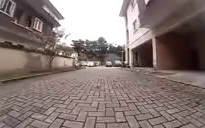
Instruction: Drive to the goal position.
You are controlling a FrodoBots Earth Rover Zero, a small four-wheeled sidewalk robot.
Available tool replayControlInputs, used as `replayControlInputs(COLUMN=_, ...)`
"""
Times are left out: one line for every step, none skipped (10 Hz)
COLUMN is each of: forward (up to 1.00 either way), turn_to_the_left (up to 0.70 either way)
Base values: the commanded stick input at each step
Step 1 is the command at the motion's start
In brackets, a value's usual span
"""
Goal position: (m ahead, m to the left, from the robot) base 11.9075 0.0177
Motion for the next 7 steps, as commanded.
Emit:
replayControlInputs(forward=0.7, turn_to_the_left=0.0)
replayControlInputs(forward=0.7, turn_to_the_left=0.0)
replayControlInputs(forward=0.7, turn_to_the_left=0.0)
replayControlInputs(forward=0.7, turn_to_the_left=0.0)
replayControlInputs(forward=0.7, turn_to_the_left=0.0)
replayControlInputs(forward=0.7, turn_to_the_left=0.0)
replayControlInputs(forward=0.7, turn_to_the_left=0.0)
